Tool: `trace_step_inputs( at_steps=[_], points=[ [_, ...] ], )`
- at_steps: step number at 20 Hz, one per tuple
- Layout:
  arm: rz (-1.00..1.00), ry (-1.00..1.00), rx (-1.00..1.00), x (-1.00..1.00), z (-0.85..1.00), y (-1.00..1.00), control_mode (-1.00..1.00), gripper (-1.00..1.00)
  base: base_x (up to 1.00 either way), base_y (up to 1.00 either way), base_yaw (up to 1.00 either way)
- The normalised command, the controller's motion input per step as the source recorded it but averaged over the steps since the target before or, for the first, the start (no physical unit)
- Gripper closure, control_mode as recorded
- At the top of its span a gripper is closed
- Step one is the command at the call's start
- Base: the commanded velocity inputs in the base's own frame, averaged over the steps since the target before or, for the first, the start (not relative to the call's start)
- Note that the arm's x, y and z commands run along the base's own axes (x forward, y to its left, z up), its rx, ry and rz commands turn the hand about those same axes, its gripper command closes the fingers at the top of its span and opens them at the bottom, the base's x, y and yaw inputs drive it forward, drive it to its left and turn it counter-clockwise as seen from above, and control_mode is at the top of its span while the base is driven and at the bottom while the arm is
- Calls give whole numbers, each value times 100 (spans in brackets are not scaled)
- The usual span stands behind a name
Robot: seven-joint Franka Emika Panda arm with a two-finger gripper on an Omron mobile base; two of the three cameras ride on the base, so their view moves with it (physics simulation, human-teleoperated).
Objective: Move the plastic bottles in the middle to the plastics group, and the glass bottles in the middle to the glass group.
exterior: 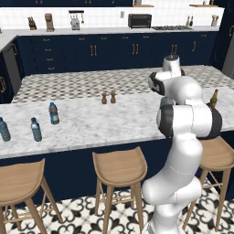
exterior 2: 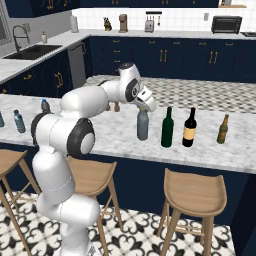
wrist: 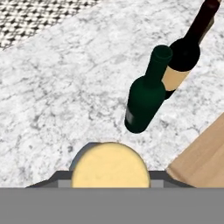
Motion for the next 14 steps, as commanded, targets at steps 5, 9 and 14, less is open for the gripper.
trace_step_inputs(
  at_steps=[5,9,14],
  points=[
    [-9,0,0,-29,0,0,-100,100,0,0,0],
    [-13,-2,0,-11,0,0,-100,100,0,0,0],
    [-10,0,0,0,0,-5,-100,100,0,0,0]
  ],
)
